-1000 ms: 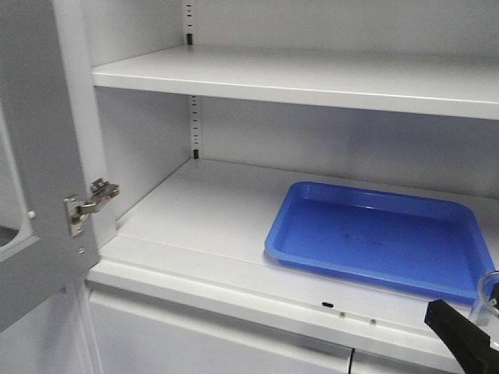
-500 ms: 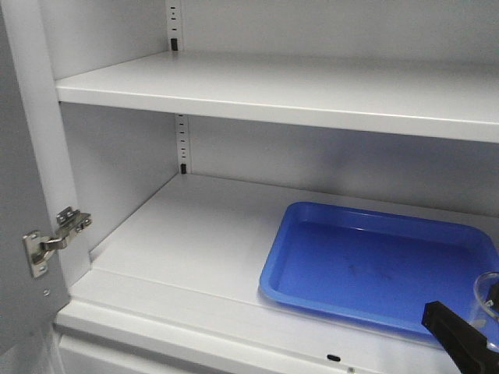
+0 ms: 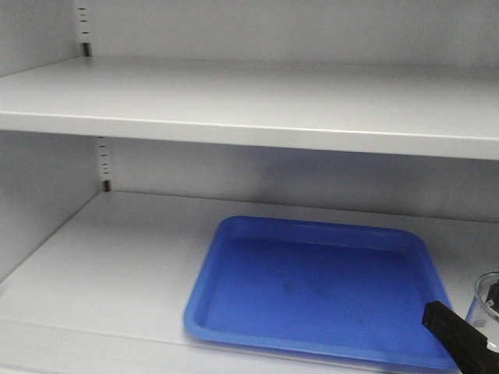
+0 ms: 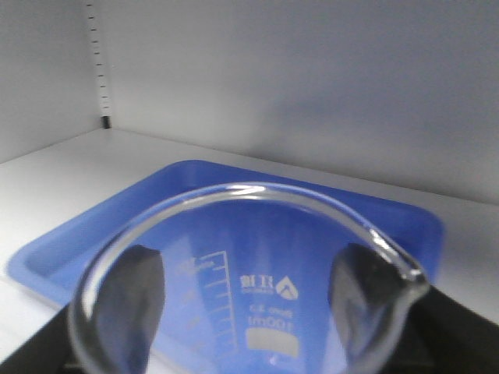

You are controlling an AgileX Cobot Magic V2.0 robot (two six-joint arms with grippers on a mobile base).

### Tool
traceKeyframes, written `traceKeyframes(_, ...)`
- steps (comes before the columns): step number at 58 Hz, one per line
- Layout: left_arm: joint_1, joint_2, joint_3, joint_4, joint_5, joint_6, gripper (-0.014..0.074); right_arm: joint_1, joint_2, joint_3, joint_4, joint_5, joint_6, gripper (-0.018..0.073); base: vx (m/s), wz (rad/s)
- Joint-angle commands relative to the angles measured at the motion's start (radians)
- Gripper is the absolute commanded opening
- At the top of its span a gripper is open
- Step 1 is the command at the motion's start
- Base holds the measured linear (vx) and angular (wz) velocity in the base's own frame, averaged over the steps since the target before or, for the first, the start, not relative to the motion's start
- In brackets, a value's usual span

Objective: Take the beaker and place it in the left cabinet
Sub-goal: 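Extend the right gripper and lower the beaker onto the blue tray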

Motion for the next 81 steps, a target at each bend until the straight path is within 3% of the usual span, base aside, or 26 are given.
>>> traceKeyframes(1,-0.006,-0.018,0.016,-0.008,-0.084,-0.002,0.0001,-0.004,-0.004,-0.035,-0.012,0.003,0.0,-0.0004,0.11,-0.41)
traceKeyframes(56,-0.006,-0.018,0.016,-0.008,-0.084,-0.002,0.0001,-0.004,0.006,-0.035,0.002,-0.006,0.005,-0.0004,0.06,-0.21)
traceKeyframes(65,-0.006,-0.018,0.016,-0.008,-0.084,-0.002,0.0001,-0.004,0.139,-0.066,-0.027,-0.031,0.0,-0.0004,0.0,0.01)
traceKeyframes(71,-0.006,-0.018,0.016,-0.008,-0.084,-0.002,0.0001,-0.004,0.276,-0.14,-0.088,-0.126,-0.001,-0.0004,0.0,0.0)
traceKeyframes(81,-0.006,-0.018,0.016,-0.008,-0.084,-0.002,0.0001,-0.004,0.507,-0.302,-0.092,-0.239,-0.001,-0.0004,0.0,0.0)
